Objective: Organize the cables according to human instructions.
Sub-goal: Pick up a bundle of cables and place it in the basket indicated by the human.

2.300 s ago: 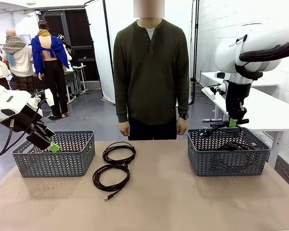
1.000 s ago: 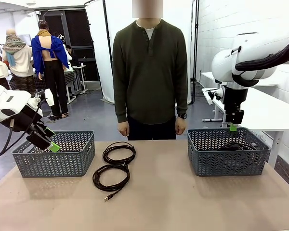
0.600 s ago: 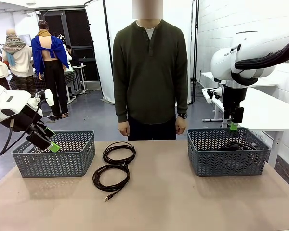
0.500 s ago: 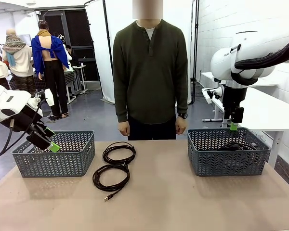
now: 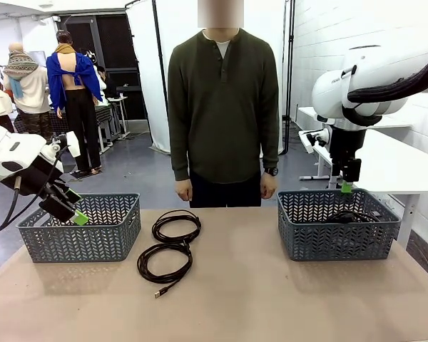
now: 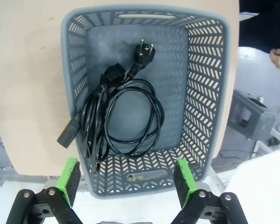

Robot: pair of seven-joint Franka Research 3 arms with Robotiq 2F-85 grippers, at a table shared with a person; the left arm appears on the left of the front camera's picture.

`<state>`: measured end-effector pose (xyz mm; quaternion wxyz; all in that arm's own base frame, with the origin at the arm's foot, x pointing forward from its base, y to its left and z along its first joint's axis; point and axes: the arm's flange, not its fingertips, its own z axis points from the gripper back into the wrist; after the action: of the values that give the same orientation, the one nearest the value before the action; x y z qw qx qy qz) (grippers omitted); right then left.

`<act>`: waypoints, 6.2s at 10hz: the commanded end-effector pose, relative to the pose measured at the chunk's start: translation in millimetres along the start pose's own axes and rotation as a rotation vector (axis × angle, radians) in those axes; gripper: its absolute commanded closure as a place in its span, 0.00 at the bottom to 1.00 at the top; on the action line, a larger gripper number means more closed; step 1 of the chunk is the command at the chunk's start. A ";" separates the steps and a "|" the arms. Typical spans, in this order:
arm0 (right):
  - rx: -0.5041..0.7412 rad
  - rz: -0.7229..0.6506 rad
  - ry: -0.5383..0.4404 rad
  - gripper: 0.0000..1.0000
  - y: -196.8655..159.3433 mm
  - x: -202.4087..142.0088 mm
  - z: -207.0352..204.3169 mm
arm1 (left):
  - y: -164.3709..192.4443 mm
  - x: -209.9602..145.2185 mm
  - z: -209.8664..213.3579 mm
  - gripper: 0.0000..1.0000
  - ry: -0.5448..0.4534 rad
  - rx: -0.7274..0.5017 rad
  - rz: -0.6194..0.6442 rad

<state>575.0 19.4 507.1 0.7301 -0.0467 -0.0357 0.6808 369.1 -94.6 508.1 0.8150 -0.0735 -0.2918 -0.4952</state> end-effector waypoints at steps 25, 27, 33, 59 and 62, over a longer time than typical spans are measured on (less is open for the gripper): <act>-0.017 -0.278 -0.388 0.00 152.5 90.2 -28.5 | 2.2 -1.6 -0.1 0.00 -0.014 -0.015 -0.003; -0.017 -0.278 -0.388 0.00 152.5 90.2 -28.5 | 2.2 -1.6 -0.1 0.00 -0.014 -0.015 -0.003; -0.017 -0.278 -0.388 0.00 152.5 90.2 -28.5 | 2.2 -1.6 -0.1 0.00 -0.014 -0.015 -0.003; 0.114 -0.690 -0.159 0.00 150.8 305.5 -58.5 | 2.2 -1.6 -0.1 0.00 -0.014 -0.015 -0.003; 0.137 -0.714 -0.203 0.00 149.9 299.4 -57.0 | 2.2 -1.6 -0.1 0.00 -0.014 -0.015 -0.003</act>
<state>454.6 329.8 427.5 0.9140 0.0797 -0.0741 0.3909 369.1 -94.8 508.0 0.8150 -0.0733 -0.2916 -0.4953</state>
